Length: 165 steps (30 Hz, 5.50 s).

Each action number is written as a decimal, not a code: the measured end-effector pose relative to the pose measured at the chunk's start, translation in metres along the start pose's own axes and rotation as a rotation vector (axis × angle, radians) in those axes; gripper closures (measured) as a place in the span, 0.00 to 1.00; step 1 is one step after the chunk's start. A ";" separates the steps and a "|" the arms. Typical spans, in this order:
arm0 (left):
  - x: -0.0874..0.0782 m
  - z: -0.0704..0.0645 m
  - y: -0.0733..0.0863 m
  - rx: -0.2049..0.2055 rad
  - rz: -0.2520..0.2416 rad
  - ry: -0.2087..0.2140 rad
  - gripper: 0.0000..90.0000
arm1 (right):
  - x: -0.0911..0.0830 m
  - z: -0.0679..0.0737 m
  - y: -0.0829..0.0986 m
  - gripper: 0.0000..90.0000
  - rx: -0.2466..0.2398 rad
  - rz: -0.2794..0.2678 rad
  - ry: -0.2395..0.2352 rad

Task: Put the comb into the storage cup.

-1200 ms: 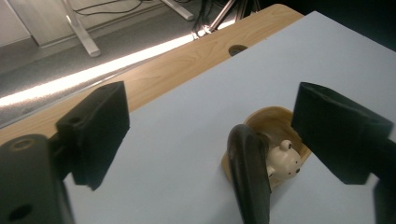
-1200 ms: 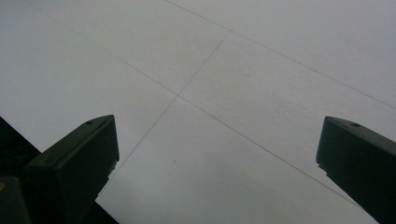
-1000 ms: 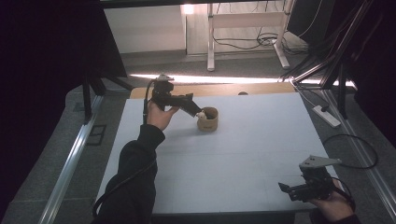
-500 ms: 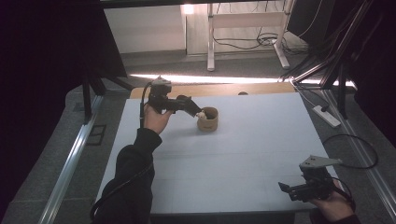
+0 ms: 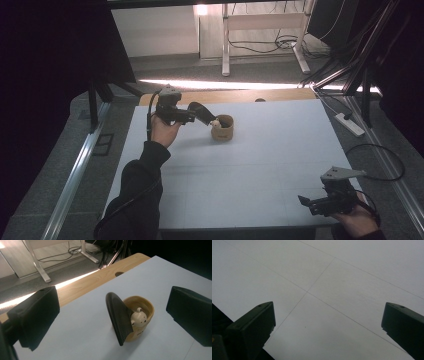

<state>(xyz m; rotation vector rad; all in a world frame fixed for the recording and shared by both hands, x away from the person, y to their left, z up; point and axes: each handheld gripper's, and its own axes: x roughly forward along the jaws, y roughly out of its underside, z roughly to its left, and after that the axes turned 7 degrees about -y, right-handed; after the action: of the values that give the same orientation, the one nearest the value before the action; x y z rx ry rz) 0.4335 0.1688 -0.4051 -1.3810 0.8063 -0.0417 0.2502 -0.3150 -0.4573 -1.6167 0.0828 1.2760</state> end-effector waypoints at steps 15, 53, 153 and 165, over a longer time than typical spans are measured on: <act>-0.011 0.001 0.010 -0.013 -0.046 0.032 0.00 | 0.000 0.000 0.000 0.00 -0.001 0.001 0.000; -0.024 0.004 0.045 -0.045 -0.079 0.087 0.00 | 0.001 0.001 0.000 0.00 -0.005 0.007 0.002; -0.076 -0.036 0.099 -0.002 0.027 0.031 0.00 | -0.001 0.003 -0.001 0.00 -0.022 -0.005 -0.007; -0.092 -0.040 0.105 -0.012 0.017 0.032 0.00 | -0.001 0.003 -0.001 0.00 -0.025 -0.005 -0.006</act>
<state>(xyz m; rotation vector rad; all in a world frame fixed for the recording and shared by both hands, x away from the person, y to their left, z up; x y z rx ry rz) 0.2999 0.2025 -0.4517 -1.3877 0.8463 -0.0462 0.2484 -0.3132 -0.4563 -1.6328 0.0598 1.2831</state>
